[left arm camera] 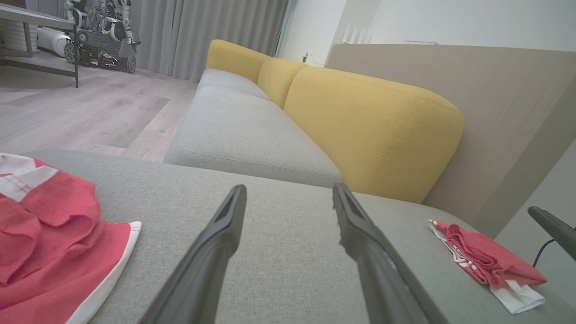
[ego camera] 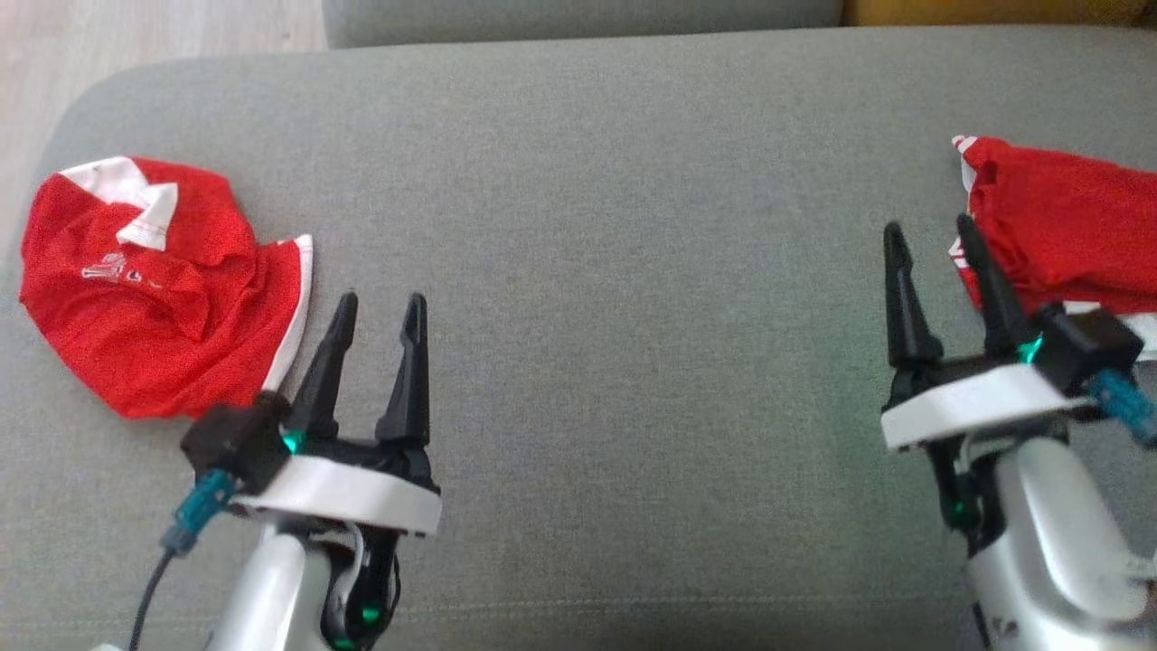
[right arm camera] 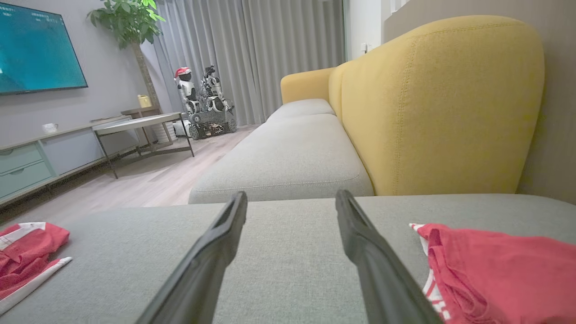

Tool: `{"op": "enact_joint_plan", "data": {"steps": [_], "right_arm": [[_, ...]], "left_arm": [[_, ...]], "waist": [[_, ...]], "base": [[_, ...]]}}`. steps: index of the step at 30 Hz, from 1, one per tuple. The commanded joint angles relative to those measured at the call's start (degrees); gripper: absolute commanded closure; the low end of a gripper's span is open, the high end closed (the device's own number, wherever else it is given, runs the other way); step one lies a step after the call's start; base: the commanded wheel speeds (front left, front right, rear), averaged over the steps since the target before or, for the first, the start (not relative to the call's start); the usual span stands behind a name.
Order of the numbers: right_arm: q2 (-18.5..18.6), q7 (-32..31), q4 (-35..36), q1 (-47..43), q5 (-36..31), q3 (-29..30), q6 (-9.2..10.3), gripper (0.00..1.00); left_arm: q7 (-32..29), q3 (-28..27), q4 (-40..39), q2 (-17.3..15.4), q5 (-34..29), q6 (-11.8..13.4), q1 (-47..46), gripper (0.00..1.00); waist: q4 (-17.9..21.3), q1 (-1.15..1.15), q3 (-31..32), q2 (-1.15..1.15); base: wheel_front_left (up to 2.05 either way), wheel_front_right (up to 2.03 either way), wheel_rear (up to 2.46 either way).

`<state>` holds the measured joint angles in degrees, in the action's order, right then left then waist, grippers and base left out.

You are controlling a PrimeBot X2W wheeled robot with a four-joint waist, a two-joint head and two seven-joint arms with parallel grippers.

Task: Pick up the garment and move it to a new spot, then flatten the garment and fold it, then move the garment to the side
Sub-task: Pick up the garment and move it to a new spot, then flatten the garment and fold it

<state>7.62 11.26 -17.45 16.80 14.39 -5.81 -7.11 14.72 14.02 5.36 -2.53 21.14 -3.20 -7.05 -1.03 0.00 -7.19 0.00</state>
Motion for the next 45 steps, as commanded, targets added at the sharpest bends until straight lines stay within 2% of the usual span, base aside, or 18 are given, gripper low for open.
{"op": "enact_joint_plan", "data": {"steps": [1, 14, 30, 37, 45], "right_arm": [[-0.6, 0.7, 2.2, 0.3, -0.3, -0.6, -0.37, 0.00], [-4.1, 2.9, 3.8, -7.4, -6.9, 2.0, -0.37, 0.00], [-4.7, 3.4, 2.9, -7.2, -6.8, 1.5, -0.37, 0.00], [-4.7, 3.2, 3.3, -6.8, -6.8, 1.7, -0.37, 0.00], [-4.7, 1.9, 4.2, -6.2, -6.6, -1.5, -0.37, 0.00]], "left_arm": [[0.3, -1.7, -1.5, -0.3, -0.8, 0.0, -0.8, 0.00], [0.3, -2.3, -2.5, -0.3, -0.9, 0.5, 3.0, 0.00], [0.3, -2.5, -2.1, -0.3, -1.0, 0.5, 3.1, 0.00], [0.3, -2.5, -2.2, -0.3, -0.7, 0.7, 2.0, 0.00], [0.3, -4.5, -2.7, -0.3, -0.3, 1.5, 1.1, 0.00]], "waist": [[-0.1, 0.00, 0.7, 0.00], [0.2, 0.00, 3.2, 0.00], [0.9, 0.00, 3.9, 0.00], [-1.7, 0.00, 2.3, 0.00], [-8.5, 0.00, 1.0, 0.00]], "base": [[0.00, 0.00, 0.00], [0.00, 0.00, 0.00], [0.00, 0.00, 0.00], [0.00, 0.00, 0.00], [0.00, 0.00, 0.00]]}}
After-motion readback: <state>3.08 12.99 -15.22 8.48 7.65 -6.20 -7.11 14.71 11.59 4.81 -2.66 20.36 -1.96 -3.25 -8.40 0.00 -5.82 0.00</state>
